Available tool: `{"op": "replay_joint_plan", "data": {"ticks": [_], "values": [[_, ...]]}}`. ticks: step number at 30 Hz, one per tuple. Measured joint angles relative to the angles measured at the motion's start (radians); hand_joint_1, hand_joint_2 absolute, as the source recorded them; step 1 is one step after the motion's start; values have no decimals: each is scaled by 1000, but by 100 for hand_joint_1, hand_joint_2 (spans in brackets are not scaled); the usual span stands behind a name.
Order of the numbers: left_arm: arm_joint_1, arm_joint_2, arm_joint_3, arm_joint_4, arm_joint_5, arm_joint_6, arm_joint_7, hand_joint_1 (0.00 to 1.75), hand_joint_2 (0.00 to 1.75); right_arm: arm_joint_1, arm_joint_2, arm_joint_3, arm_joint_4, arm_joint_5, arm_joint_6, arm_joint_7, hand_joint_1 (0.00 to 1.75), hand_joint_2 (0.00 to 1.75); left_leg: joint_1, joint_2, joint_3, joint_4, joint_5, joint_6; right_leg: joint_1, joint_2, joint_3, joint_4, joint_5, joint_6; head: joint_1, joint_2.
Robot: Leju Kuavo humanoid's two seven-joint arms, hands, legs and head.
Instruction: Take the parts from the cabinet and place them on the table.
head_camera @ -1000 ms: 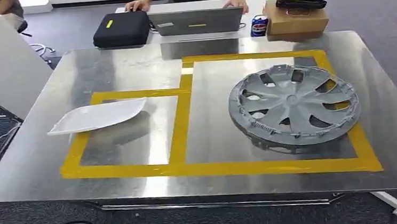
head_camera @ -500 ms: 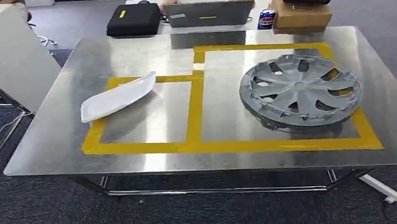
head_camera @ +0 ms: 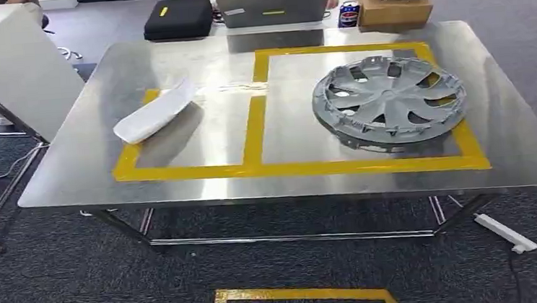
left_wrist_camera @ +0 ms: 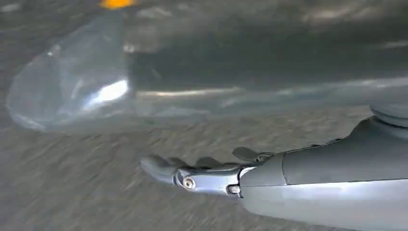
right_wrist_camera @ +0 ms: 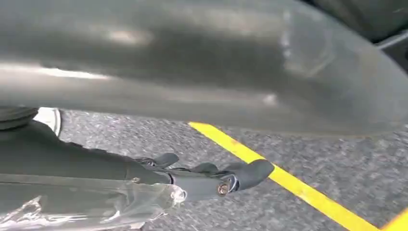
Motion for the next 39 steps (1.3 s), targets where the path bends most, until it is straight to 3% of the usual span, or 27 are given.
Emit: {"op": "replay_joint_plan", "data": {"ticks": [2, 3, 6, 7, 8, 10, 12, 13, 15, 16, 17, 18, 19, 21, 22, 24, 26, 27, 28, 29, 31, 32, 33, 34, 36, 37, 39], "values": [[-8, -23, -14, 14, -16, -9, 10, 0, 0, 1, -2, -3, -3, 0, -2, 0, 0, 0, 6, 9, 132, -175, -39, -10, 4, -2, -24, 21, 9, 15, -7, 0], [-13, -29, -18, 18, -18, -10, 13, 0, 0, 1, -2, -4, -3, 0, -2, 0, 0, 0, 0, 3, 131, -197, -57, 17, 4, -7, -30, 26, 18, 25, -3, 0], [-1, -41, -26, 31, -26, -12, 16, 0, 0, 7, -2, -5, -3, 0, -2, 0, 0, 0, -8, 1, 108, -193, -36, 47, -7, -15, -32, 13, 50, 39, -2, 0], [1, -45, -30, 35, -32, -18, 21, 0, 0, 11, -2, -7, -3, 1, -2, 1, 0, 0, -8, 1, 98, -194, -23, 58, -11, -10, -40, 24, 21, 43, -3, 0], [2, -46, -34, 37, -41, -25, 27, 0, 0, 15, -2, -10, -3, 2, -1, 2, 0, 0, -9, -2, 86, -194, -12, 67, -9, -7, -56, 60, -41, 44, 0, 0], [2, -49, -48, 40, -60, -35, 27, 0, 0, 15, -2, -12, -3, 3, -1, 4, 0, 0, -14, -12, 55, -193, 14, 74, -7, 0, -91, 215, -170, 43, 6, 0], [3, -57, -61, 44, -80, -44, 34, 0, 0, 11, -2, -13, -3, 6, -2, 6, 0, 0, -21, -24, 19, -191, 41, 75, -3, 2, -100, 325, -202, 38, 6, 0], [5, -62, -69, 47, -100, -50, 42, 0, 0, 10, -2, -13, -3, 8, -2, 8, 0, 0, -23, -30, 3, -191, 53, 74, 0, 3, -78, 323, -175, 33, 6, 0], [7, -69, -94, 54, -138, -56, 51, 0, 0, 10, -2, -13, -3, 9, -3, 10, 0, 0, -25, -52, -26, -191, 79, 69, 7, 17, 27, 209, -98, 17, 6, 0], [5, -73, -105, 55, -153, -60, 54, 0, 0, 9, -2, -13, -3, 10, -5, 10, 0, 0, -25, -63, -38, -191, 91, 65, 9, 45, 96, 117, -91, 9, 6, 0], [3, -76, -113, 57, -164, -63, 56, 0, 0, 5, -2, -13, -3, 11, -5, 10, 0, 0, -28, -71, -47, -190, 102, 61, 9, 90, 155, 23, -133, -1, 6, 0], [1, -78, -129, 58, -181, -69, 61, 0, 0, 4, -2, -13, -3, 11, -8, 11, 0, 0, -28, -79, -51, -189, 114, 58, 4, 88, 181, -27, -143, 12, 4, 0], [3, -82, -142, 59, -186, -77, 62, 0, 0, 6, -2, -13, -2, 14, -8, 13, 0, 0, -27, -88, -51, -194, 126, 52, 10, 82, 169, -20, -137, 12, 7, 0], [10, -83, -155, 61, -191, -88, 67, 0, 0, 4, -1, -14, -1, 19, -11, 18, 0, 0, -24, -111, -61, -203, 151, 34, 14, 62, 157, -16, -124, 0, 12, 0], [13, -82, -160, 63, -193, -94, 71, 0, 0, 1, -1, -14, 1, 25, -12, 22, 0, 0, -20, -87, -64, -194, 133, 35, 7, 45, 149, -21, -108, -11, 12, 0], [15, -86, -169, 66, -199, -97, 78, 0, 0, 2, 0, -14, 1, 32, -15, 23, 0, 0, -20, -37, -96, -106, 3, 29, 8, 24, 122, -21, -87, -24, -2, 0], [10, -89, -182, 66, -210, -93, 76, 0, 0, 6, -1, -14, 1, 33, -17, 25, 0, 0, -18, -21, -131, 52, -100, 17, 9, -11, 93, -20, -63, -24, -1, 0], [10, -89, -186, 66, -211, -93, 76, 0, 0, 5, -1, -14, 1, 34, -17, 25, 0, 0, -16, -18, -136, 110, -103, 13, 9, -25, 82, -18, -51, -23, -2, 0], [10, -89, -188, 66, -212, -93, 75, 0, 0, 4, -1, -14, 1, 34, -17, 24, 0, 0, -14, -18, -132, 132, -82, 9, 9, -36, 68, -18, -43, -21, -2, 0], [12, -88, -191, 66, -222, -93, 70, 0, 0, 4, -1, -14, 1, 35, -18, 22, 0, 0, -10, -16, -104, 125, -26, 5, 8, -55, 47, -15, -29, -17, -3, 0], [12, -88, -202, 66, -239, -94, 66, 0, 0, 3, -2, -14, 1, 42, -22, 17, 0, 0, -5, 11, -2, 8, 23, -1, 7, -77, 19, -4, -15, -5, -3, 0], [9, -90, -209, 66, -247, -95, 64, 0, 0, 3, -4, -14, 1, 45, -24, 14, 0, 0, -3, 62, 83, -91, -3, -3, 10, -87, 13, 3, -10, 2, -3, 0], [2, -89, -215, 66, -249, -98, 64, 0, 0, 3, -4, -13, 1, 49, -26, 11, 0, 0, -6, 74, 143, -187, -25, 3, 13, -100, 3, 18, -9, 8, -2, 0], [-3, -89, -219, 67, -251, -100, 62, 0, 0, 2, -4, -13, 2, 52, -26, 10, 0, 0, -11, 66, 146, -213, -49, 23, 14, -112, -4, 24, 0, 17, 0, 0], [5, -87, -226, 68, -259, -106, 61, 0, 0, -3, -5, -12, 2, 55, -27, 6, 0, 0, -19, 46, 124, -204, -41, 40, 6, -135, -10, 22, 16, 25, 1, 0], [13, -86, -230, 70, -261, -108, 62, 0, 0, -3, -5, -11, 2, 60, -27, 4, 0, 0, -18, 40, 117, -204, -31, 54, 0, -131, -14, 25, 16, 31, 0, 0], [20, -82, -233, 71, -265, -112, 63, 0, 0, 4, -5, -10, 3, 63, -27, 3, 0, 0, -18, 23, 96, -204, -9, 72, -5, -27, -35, 92, -89, 43, 1, 0]]}}
